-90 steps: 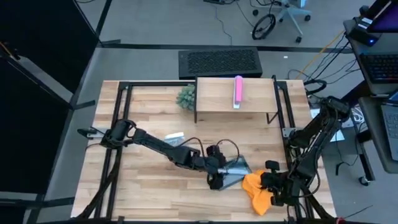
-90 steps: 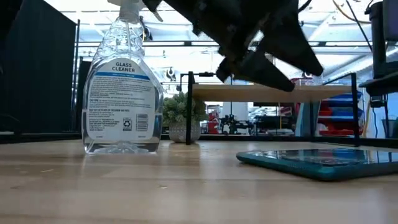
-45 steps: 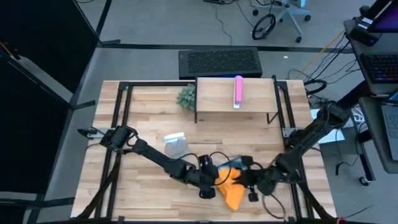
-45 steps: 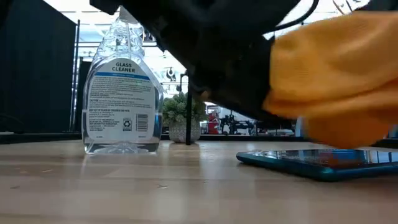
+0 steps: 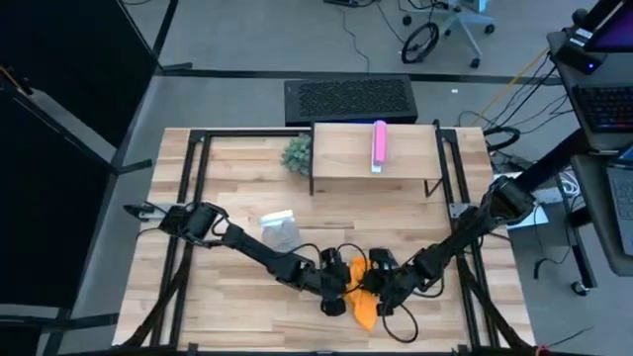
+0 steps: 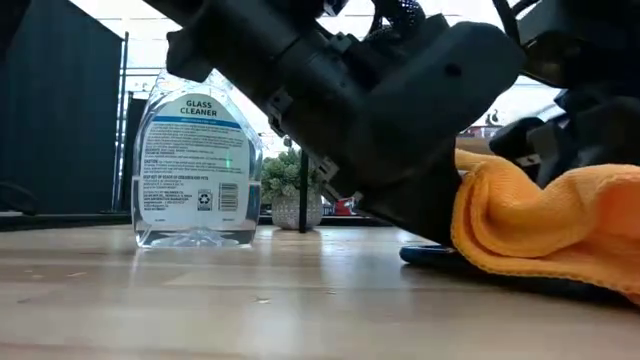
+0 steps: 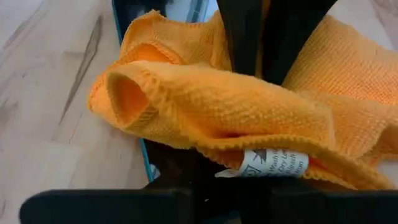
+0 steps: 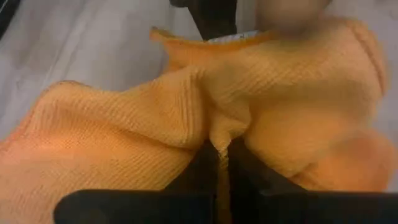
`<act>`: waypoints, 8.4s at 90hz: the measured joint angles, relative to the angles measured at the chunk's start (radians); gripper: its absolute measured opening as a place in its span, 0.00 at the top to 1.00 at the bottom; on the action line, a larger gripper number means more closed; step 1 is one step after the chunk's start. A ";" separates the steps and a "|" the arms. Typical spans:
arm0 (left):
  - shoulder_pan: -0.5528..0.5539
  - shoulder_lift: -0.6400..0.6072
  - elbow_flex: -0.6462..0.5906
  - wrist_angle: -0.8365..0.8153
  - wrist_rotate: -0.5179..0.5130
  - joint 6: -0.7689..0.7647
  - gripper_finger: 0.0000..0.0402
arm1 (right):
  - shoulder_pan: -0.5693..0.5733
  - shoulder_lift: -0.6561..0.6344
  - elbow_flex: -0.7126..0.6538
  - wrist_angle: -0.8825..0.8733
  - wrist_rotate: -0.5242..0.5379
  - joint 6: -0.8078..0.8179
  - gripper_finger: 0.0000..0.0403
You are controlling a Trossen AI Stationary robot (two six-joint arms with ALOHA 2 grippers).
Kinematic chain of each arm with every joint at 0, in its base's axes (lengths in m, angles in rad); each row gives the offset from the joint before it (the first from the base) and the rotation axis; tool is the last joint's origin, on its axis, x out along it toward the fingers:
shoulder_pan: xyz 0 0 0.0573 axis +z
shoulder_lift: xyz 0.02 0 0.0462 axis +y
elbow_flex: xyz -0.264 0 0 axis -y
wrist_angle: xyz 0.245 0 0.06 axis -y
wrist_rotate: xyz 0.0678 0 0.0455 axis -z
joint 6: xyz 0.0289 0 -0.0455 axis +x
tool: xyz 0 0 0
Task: Apply microfiber cloth
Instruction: Wipe the tablet with the microfiber cloth, then spray the tablet with the bottle cleaner
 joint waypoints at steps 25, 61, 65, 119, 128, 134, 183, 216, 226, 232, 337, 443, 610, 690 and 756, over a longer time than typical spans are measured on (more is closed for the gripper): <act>0.001 0.011 0.000 -0.020 0.010 -0.001 0.88 | 0.050 -0.138 -0.003 -0.417 -0.033 0.107 1.00; 0.001 0.011 -0.005 0.003 0.012 0.000 0.88 | 0.060 -0.276 -0.010 -0.304 0.048 0.106 1.00; 0.001 0.011 -0.006 0.004 0.012 0.000 0.88 | 0.055 -0.256 -0.007 -0.167 0.069 0.047 1.00; 0.000 0.011 -0.004 -0.011 0.013 0.007 0.88 | -0.027 0.035 0.003 0.005 -0.044 -0.015 1.00; 0.000 0.011 -0.003 -0.016 0.016 0.007 0.88 | -0.018 -0.029 0.001 -0.156 -0.047 -0.001 1.00; -0.001 0.011 -0.003 -0.016 0.016 0.007 0.88 | -0.018 -0.082 -0.002 -0.283 -0.057 0.014 1.00; -0.017 -0.056 0.029 -0.085 -0.008 0.057 0.88 | 0.122 -0.363 -0.011 -0.787 -0.039 0.401 1.00; 0.034 -0.124 0.044 -0.324 -0.155 0.108 0.88 | 0.315 -0.283 -0.008 -0.448 0.098 0.508 1.00; 0.065 -0.100 0.038 -0.346 -0.049 0.075 0.88 | 0.307 -0.166 -0.007 -0.443 0.099 0.508 1.00; 0.068 -0.087 0.038 -0.318 0.020 0.060 0.88 | 0.305 -0.103 -0.006 -0.491 0.108 0.535 1.00; 0.099 0.005 0.124 -0.039 0.184 0.204 0.88 | 0.219 -0.090 -0.006 -0.141 0.205 0.167 1.00; 0.126 0.097 0.125 0.051 0.182 0.083 0.88 | 0.220 -0.080 -0.006 -0.092 0.168 0.238 1.00; 0.122 0.071 0.137 0.029 0.164 0.129 0.88 | 0.409 -0.354 -0.007 -0.847 -0.106 0.903 0.99; 0.003 -0.046 0.104 -0.238 0.093 0.056 0.88 | 0.160 -0.573 -0.006 -0.991 0.112 0.922 0.38; 0.025 0.017 0.108 -0.114 0.093 0.180 0.88 | -0.126 -0.467 -0.460 0.140 -0.118 0.773 0.39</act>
